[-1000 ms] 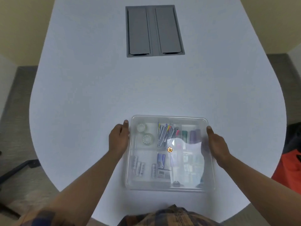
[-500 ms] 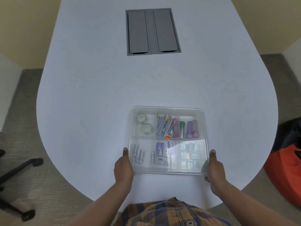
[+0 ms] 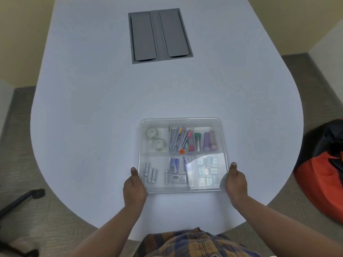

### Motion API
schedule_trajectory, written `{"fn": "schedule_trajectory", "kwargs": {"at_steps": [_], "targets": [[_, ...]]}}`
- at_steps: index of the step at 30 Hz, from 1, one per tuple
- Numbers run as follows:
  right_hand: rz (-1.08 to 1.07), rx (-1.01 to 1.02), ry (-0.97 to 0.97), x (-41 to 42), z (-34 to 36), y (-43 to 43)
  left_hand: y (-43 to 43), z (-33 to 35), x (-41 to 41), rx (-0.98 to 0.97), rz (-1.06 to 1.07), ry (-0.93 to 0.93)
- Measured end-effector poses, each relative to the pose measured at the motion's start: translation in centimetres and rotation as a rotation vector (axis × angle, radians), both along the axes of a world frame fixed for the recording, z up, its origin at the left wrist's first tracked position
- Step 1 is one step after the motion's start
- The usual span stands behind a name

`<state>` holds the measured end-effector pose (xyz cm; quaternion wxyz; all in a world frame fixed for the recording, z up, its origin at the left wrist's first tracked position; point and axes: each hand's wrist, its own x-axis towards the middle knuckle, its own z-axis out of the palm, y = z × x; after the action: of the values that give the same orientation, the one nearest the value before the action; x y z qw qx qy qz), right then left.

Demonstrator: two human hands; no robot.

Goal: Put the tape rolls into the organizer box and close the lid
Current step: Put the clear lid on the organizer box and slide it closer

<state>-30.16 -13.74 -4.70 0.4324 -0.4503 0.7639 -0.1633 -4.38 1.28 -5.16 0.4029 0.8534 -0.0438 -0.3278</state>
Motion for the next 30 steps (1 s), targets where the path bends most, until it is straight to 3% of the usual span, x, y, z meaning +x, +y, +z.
{"fn": "schedule_trajectory", "kwargs": {"at_steps": [4, 7, 11, 14, 17, 20, 30], "targets": [[0.153, -0.096, 0.058, -0.5, 0.9, -0.1, 0.1, 0.9, 0.3, 0.033, -0.109, -0.223], [0.295, -0.302, 0.149, -0.2, 2.0, -0.6, -0.4, 1.9, 0.6, 0.031, -0.248, -0.493], [0.698, -0.533, 0.295, 1.2, 3.6, -1.3, -2.2, 3.6, 1.0, -0.050, -0.524, -0.700], [0.995, -0.580, 0.385, 2.6, 4.3, -1.9, -3.9, 3.7, 0.9, 0.003, -0.836, -0.697], [1.167, -0.500, 0.491, 3.8, 4.1, -1.8, -4.3, 2.8, 1.1, 0.127, -0.983, -0.681], [1.194, -0.412, 0.549, 4.1, 3.4, -1.4, -4.2, 2.3, 1.7, 0.173, -1.057, -0.679], [1.183, -0.438, 0.549, 3.8, 3.4, -1.1, -4.0, 2.6, 1.6, 0.192, -1.060, -0.722]]}}
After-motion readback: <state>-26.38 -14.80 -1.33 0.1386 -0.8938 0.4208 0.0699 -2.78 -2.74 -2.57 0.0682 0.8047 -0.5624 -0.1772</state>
